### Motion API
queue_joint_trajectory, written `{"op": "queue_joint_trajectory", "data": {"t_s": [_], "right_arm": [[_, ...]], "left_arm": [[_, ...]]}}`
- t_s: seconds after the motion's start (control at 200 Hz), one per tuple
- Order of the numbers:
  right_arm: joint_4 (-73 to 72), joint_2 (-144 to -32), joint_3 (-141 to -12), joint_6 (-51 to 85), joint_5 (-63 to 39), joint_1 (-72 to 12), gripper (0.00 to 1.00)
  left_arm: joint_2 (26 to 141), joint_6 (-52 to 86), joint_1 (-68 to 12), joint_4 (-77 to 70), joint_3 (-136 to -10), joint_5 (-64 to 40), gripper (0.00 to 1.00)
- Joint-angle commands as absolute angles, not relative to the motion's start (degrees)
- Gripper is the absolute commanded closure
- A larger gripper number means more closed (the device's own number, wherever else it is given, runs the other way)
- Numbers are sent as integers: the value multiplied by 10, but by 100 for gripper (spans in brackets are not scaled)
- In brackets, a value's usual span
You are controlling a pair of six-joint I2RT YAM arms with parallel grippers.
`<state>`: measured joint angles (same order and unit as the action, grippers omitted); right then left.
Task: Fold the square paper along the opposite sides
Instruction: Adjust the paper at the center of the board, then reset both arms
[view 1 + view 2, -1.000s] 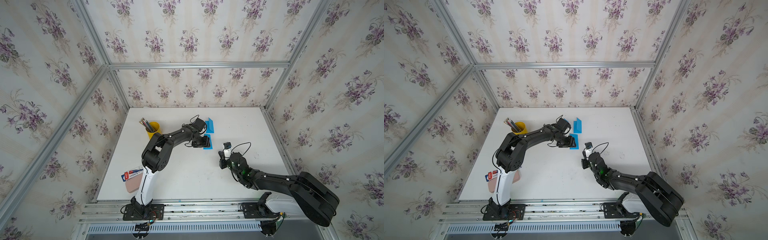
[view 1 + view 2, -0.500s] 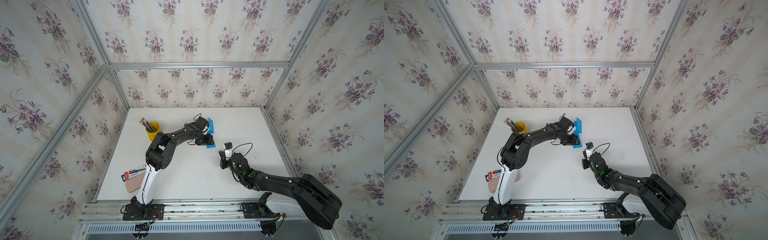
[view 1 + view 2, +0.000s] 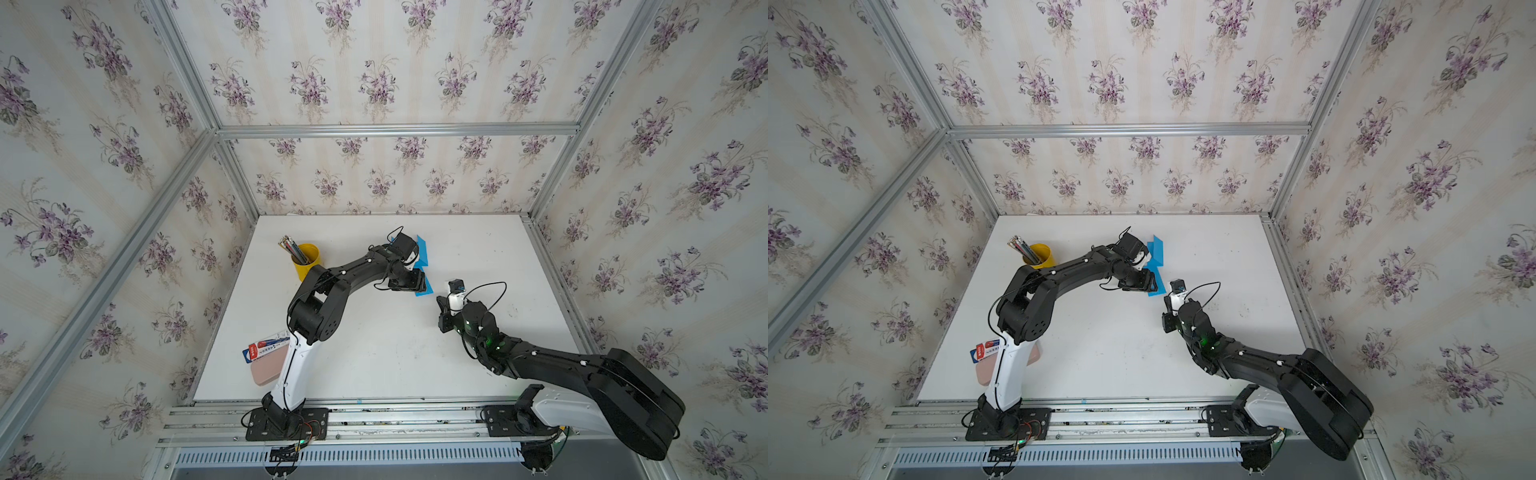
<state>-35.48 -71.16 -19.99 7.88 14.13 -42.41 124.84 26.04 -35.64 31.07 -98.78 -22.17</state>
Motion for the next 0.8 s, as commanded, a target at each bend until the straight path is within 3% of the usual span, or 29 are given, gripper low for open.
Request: {"op": "queue_joint_trajectory", "data": {"t_s": [0.0,0.125,0.24,0.345,0.415,0.505,0.594,0.669,0.719,0.799], "right_arm": [[-367,-720,-232,53,170,-425,84],[-376,-744,-292,16,252,-425,49],[-449,-761,-314,-97,351,-413,12],[-525,-779,-287,-173,350,-348,11],[-564,-813,-269,-189,360,-317,10],[-587,-864,-262,-168,396,-261,1],[-585,-906,-264,-133,400,-216,0],[-625,-924,-237,-100,352,-175,0],[-573,-910,-249,-68,332,-157,0],[-590,-892,-226,-29,286,-119,0]], "left_arm": [[1208,221,-359,330,-1024,-170,33],[1141,189,-367,329,-1034,-111,28],[1026,147,-374,272,-946,-26,18],[900,96,-373,171,-809,35,0],[838,39,-373,106,-728,92,1],[768,-33,-373,20,-616,198,1],[722,-75,-357,-85,-504,319,1],[680,-42,-299,-20,-467,265,2],[655,-5,-244,16,-444,202,1],[633,-24,-182,-1,-385,157,2]]}}
